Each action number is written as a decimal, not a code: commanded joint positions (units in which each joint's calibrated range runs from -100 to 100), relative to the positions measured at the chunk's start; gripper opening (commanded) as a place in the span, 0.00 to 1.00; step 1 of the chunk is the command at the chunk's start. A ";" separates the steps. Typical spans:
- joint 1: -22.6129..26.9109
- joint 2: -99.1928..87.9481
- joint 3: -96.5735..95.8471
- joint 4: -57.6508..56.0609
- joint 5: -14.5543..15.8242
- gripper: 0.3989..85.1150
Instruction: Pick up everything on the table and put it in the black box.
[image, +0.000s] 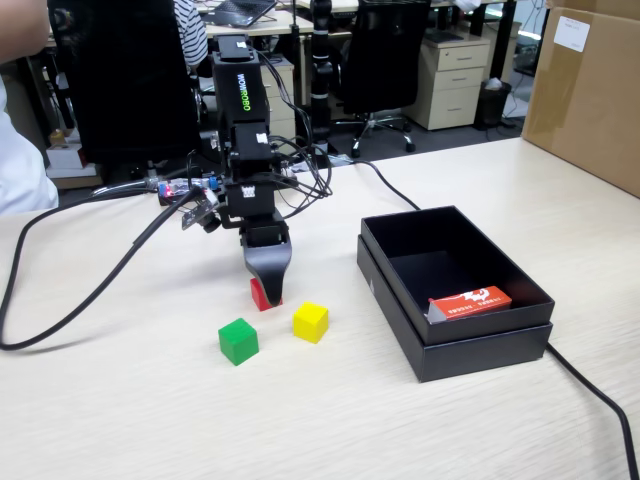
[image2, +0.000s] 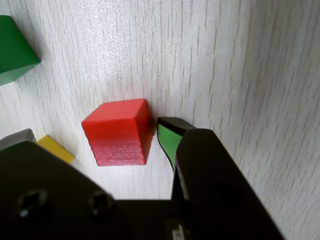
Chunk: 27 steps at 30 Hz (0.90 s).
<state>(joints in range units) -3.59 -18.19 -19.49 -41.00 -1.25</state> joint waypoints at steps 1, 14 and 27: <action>-0.63 1.38 2.72 -1.12 -0.29 0.55; -0.63 5.51 3.80 -3.97 -0.59 0.13; 6.40 -19.62 15.86 -23.93 3.66 0.00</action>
<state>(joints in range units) -0.46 -27.12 -13.01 -58.19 0.42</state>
